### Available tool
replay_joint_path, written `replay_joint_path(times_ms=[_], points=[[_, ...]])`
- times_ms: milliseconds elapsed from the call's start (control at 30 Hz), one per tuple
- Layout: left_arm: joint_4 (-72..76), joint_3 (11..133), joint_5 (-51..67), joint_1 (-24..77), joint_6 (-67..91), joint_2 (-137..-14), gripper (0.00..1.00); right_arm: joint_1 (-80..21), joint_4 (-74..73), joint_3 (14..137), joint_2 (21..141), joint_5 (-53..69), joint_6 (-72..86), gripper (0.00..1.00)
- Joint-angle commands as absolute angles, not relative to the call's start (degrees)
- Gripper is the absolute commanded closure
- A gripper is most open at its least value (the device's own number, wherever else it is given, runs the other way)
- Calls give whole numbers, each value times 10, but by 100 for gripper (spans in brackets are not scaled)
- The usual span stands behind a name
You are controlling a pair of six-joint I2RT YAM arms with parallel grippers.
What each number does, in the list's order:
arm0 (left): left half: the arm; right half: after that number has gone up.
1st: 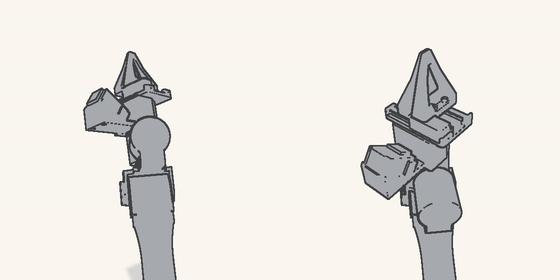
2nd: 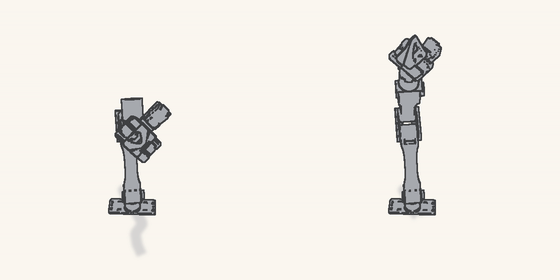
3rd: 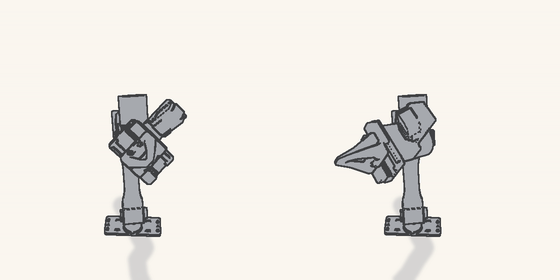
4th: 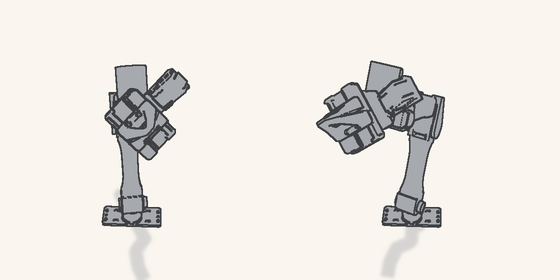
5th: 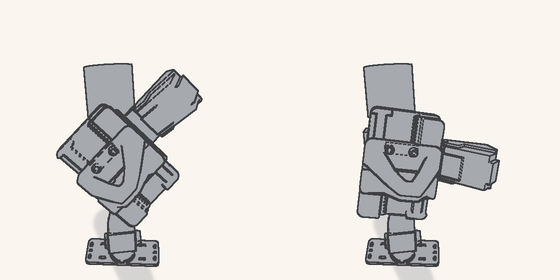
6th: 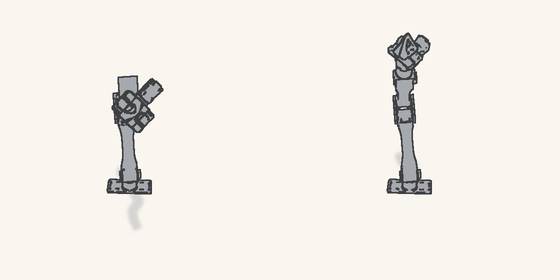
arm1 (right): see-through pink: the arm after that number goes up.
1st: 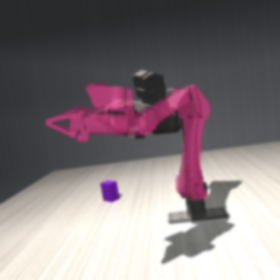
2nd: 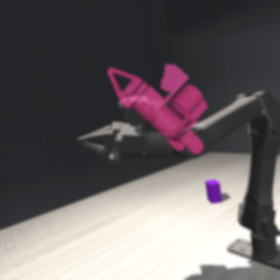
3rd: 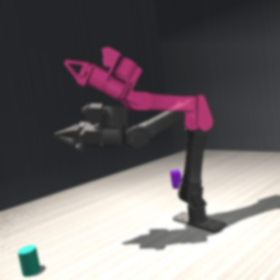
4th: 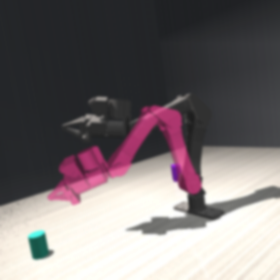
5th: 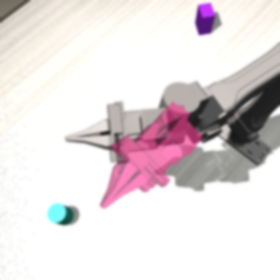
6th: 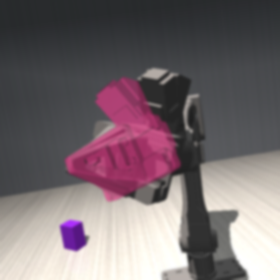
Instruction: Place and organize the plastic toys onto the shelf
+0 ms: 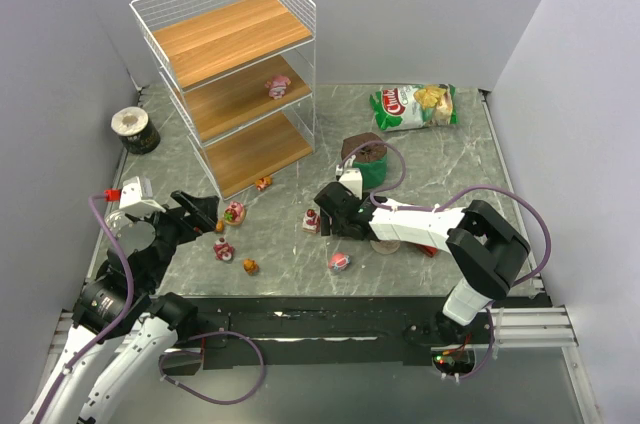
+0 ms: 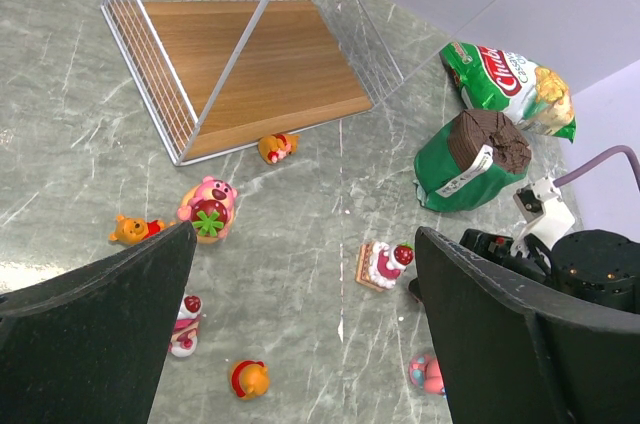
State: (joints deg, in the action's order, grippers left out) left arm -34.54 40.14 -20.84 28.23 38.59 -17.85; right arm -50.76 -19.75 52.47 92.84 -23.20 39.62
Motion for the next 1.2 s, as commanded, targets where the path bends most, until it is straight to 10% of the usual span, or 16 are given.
replay_joint_path(times_ms=[0,733,1167], points=[[-330,402,-212,284,381,-183,4,-511,-170,528,928,-261,404,20],[-330,403,-214,284,381,-178,4,-512,-170,540,891,-272,360,83],[-330,403,-214,284,381,-169,4,-500,-242,708,846,-222,228,90]])
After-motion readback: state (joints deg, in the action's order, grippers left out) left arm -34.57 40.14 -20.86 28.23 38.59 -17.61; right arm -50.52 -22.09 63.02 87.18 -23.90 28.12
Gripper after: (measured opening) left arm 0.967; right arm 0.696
